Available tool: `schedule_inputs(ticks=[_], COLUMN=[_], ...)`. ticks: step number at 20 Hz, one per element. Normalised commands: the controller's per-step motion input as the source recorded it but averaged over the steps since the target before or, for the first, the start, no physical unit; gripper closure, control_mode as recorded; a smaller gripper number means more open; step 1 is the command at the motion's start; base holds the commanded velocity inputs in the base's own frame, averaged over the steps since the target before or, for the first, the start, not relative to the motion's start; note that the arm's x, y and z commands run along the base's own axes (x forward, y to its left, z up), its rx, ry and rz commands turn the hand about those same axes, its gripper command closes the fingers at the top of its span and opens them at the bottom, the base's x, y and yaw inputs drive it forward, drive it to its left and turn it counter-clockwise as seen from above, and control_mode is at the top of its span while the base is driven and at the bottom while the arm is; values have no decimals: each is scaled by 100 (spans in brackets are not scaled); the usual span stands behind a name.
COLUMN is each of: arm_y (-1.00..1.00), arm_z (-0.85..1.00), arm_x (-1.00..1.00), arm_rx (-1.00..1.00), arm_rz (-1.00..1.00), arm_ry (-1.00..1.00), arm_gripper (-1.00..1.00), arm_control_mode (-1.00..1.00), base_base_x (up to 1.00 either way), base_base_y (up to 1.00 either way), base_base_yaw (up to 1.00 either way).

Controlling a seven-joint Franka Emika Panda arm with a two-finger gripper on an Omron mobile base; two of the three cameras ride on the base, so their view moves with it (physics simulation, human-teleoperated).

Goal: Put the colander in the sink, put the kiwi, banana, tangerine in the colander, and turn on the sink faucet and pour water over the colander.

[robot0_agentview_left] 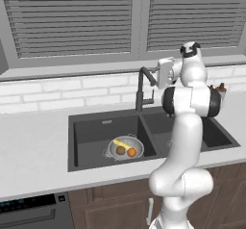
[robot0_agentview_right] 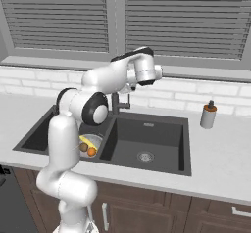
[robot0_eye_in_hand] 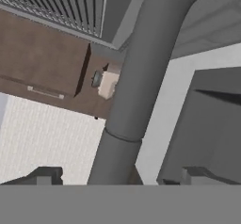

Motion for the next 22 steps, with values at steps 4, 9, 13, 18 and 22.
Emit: schedule_inputs(ticks=[4, 9, 13, 18, 22], arm_y=[51, 61, 95, 99, 73], arm_z=[0, -9, -3, -5, 0], arm_x=[0, 11, 7, 25, 28], arm_rx=[-8, -14, -20, -22, -12], arm_rz=[-26, -29, -34, -38, -35], arm_ry=[0, 0, 0, 0, 0], arm_gripper=[-100, -100, -100, -100, -100], arm_control_mode=[-100, -100, -100, -100, -100], base_base_x=[0, 0, 0, 0, 0], base_base_y=[0, 0, 0, 0, 0], base_base_yaw=[0, 0, 0, 0, 0])
